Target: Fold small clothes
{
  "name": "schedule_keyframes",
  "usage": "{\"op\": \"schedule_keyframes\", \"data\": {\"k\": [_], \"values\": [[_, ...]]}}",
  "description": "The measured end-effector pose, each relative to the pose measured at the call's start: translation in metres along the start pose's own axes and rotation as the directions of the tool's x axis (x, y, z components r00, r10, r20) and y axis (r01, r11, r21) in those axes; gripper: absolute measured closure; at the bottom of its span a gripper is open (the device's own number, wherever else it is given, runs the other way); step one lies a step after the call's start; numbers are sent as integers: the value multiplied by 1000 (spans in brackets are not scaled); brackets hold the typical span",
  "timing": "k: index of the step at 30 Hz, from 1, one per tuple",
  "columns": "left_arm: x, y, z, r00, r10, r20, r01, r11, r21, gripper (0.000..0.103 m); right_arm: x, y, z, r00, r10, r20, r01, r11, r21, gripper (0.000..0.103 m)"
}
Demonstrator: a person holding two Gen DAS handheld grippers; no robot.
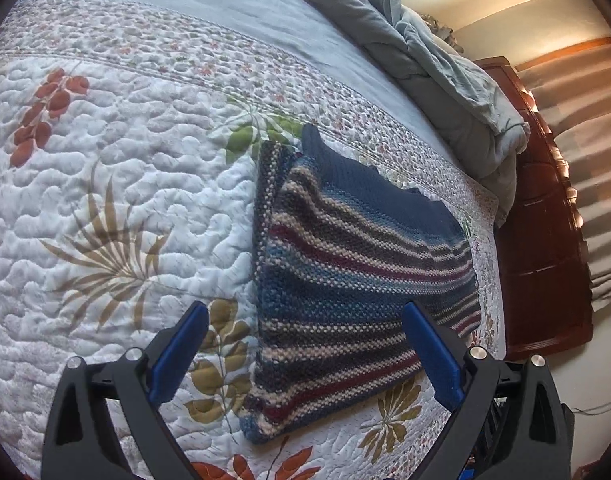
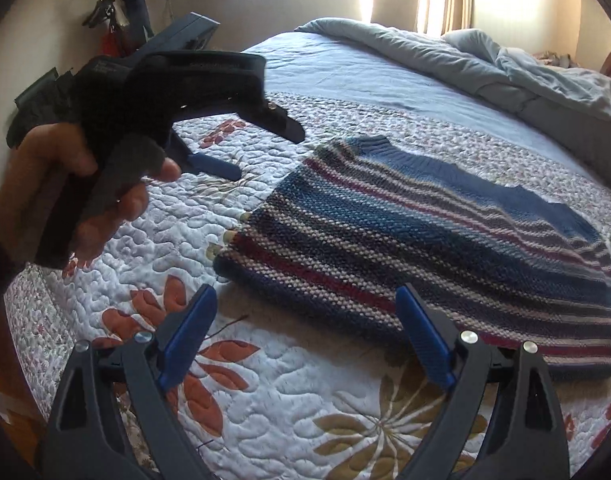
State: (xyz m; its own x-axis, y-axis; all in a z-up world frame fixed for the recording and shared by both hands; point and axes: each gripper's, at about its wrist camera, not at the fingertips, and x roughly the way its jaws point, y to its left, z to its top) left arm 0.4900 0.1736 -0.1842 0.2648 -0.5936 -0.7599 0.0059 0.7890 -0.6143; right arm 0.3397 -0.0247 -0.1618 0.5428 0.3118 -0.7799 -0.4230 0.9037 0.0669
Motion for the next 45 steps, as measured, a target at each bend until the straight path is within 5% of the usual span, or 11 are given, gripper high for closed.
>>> {"op": "schedule_keyframes", "data": {"k": [13,19,24,33,35,36,37,38,41,45], "values": [[49,26,56,996,-41,-78,33,995,-97,5,36,13,-28,988,-150,36,154,959,-240,13],[78,14,61,978,-138,-159,125,988,-88,5,53,44,-41,948,-291,131,319,835,-448,13],[95,13,70,975,-151,-163,136,986,-97,5,78,61,-43,909,-371,190,412,727,-549,13],[103,13,84,968,-158,-193,147,986,-73,8,115,76,-16,881,-395,262,471,669,-575,13],[104,12,85,972,-138,-192,129,990,-61,14,117,75,-12,882,-392,262,470,684,-558,14],[103,12,85,975,-120,-190,112,992,-53,25,118,74,-11,886,-387,256,462,695,-551,15],[103,12,85,977,-98,-190,91,995,-44,46,118,73,-10,893,-378,244,449,707,-546,24],[104,13,86,976,-93,-198,85,995,-48,52,116,75,-10,900,-372,228,434,716,-547,40],[102,13,85,975,-88,-202,82,996,-39,66,116,72,-6,916,-352,194,399,742,-538,65],[90,-2,85,985,-40,-166,37,999,-23,79,98,63,2,928,-324,184,372,791,-485,78]]}}
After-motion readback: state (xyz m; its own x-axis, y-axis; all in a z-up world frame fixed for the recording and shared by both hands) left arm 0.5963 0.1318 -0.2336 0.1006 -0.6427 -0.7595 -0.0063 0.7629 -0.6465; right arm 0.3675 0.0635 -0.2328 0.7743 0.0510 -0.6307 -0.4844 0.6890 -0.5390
